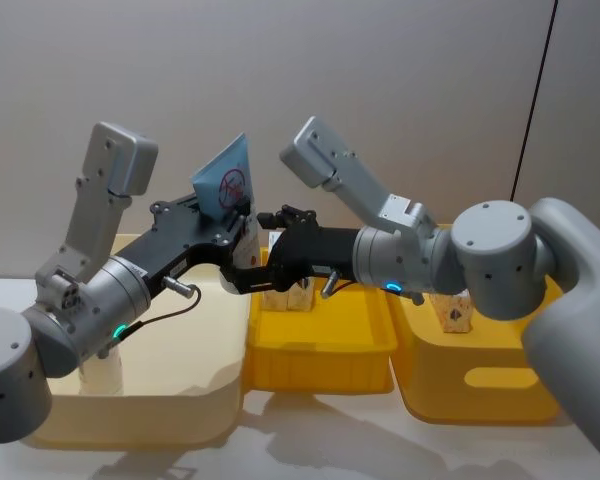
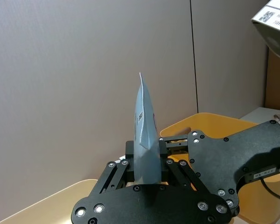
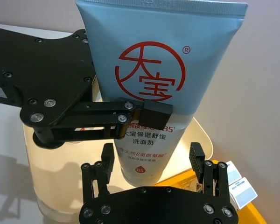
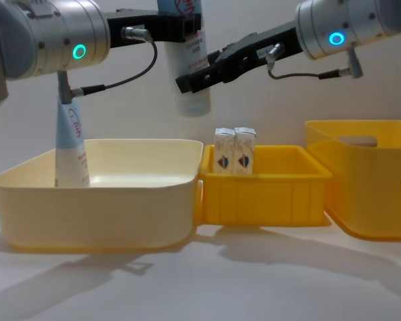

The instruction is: Bimanual collaborative sorting of washing and personal care products

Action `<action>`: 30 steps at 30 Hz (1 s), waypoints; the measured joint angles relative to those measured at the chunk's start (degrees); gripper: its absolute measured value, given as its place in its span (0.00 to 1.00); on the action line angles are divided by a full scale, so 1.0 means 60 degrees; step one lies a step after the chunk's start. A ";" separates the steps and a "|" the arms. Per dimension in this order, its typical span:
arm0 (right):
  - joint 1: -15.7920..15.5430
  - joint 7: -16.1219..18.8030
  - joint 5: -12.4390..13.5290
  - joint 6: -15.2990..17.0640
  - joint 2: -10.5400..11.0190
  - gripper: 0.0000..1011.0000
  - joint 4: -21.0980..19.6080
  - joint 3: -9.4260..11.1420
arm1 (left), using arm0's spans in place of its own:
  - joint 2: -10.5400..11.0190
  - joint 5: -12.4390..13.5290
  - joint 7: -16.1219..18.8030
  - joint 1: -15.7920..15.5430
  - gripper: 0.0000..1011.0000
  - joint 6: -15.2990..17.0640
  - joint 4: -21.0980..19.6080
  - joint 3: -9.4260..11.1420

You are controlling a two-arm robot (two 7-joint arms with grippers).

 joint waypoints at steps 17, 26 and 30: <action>0.0213 -0.0150 0.0155 0.0042 -0.0355 0.99 0.0554 -0.0135 | -0.0016 0.0019 0.0021 -0.0023 0.26 0.0004 0.0082 0.0010; 0.0271 -0.0262 0.0268 0.0132 -0.0483 0.94 0.0718 -0.0136 | -0.0047 0.0026 0.0007 -0.0043 0.26 -0.0083 0.0167 0.0006; 0.0288 -0.0278 0.0294 0.0151 -0.0514 0.86 0.0761 -0.0133 | -0.0056 0.0028 0.0005 -0.0045 0.26 -0.0108 0.0192 0.0002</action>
